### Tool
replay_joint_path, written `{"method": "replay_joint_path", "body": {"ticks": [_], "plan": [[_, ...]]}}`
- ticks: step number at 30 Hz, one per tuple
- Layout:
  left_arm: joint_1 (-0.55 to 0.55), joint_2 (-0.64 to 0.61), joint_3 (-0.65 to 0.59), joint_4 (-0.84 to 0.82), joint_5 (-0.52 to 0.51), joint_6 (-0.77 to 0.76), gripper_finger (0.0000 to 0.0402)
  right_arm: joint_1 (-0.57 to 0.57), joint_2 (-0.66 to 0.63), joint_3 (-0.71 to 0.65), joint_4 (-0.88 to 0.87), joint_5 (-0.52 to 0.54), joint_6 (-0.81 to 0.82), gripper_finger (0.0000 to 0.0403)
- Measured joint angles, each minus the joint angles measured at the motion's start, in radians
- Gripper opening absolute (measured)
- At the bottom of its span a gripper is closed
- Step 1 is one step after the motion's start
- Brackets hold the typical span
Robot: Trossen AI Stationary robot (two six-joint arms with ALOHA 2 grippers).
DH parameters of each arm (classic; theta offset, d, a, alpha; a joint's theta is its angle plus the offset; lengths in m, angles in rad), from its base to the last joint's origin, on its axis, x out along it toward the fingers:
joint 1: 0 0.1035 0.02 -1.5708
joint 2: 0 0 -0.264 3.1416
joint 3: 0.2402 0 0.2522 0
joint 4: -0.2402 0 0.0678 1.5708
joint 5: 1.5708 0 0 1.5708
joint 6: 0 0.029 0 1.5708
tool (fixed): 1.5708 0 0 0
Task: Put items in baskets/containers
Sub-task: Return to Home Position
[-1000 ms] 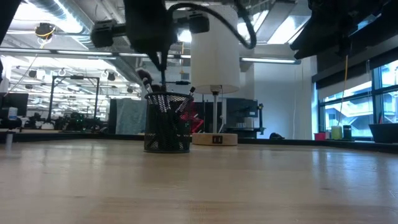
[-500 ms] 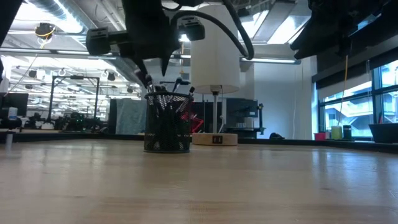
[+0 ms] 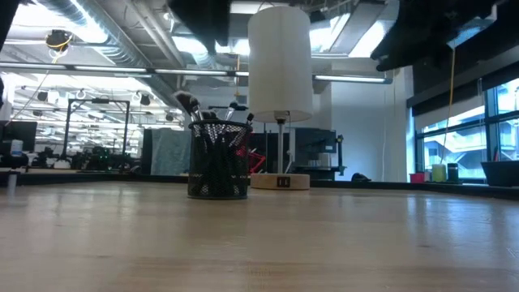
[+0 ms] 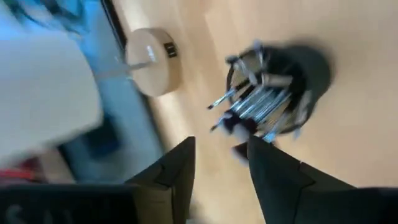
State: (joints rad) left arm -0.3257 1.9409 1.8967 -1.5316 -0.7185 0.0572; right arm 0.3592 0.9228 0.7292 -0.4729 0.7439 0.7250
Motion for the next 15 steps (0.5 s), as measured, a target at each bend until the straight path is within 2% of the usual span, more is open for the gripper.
{"method": "replay_joint_path", "body": {"ticks": [3, 5, 7, 11, 15], "plan": [[0.029, -0.132, -0.075, 0.136, 0.11, -0.105, 0.013, 0.0, 0.049, 0.0, 0.128, -0.048, -0.101, 0.017], [0.033, -0.234, -0.177, 0.282, 0.095, -0.113, 0.012, 0.0, 0.091, 0.0, 0.23, -0.097, -0.187, 0.017], [0.033, -0.342, -0.301, 0.428, 0.067, -0.115, 0.0109, 0.0, 0.138, 0.0, 0.329, -0.147, -0.284, 0.017], [0.035, -0.576, -0.584, 0.77, 0.071, -0.104, 0.0087, 0.011, 0.216, 0.0, 0.445, -0.216, -0.427, 0.0169], [0.034, -0.775, -0.878, 1.217, 0.115, -0.056, 0.0071, 0.042, 0.248, 0.0, 0.565, -0.232, -0.554, 0.0141]]}}
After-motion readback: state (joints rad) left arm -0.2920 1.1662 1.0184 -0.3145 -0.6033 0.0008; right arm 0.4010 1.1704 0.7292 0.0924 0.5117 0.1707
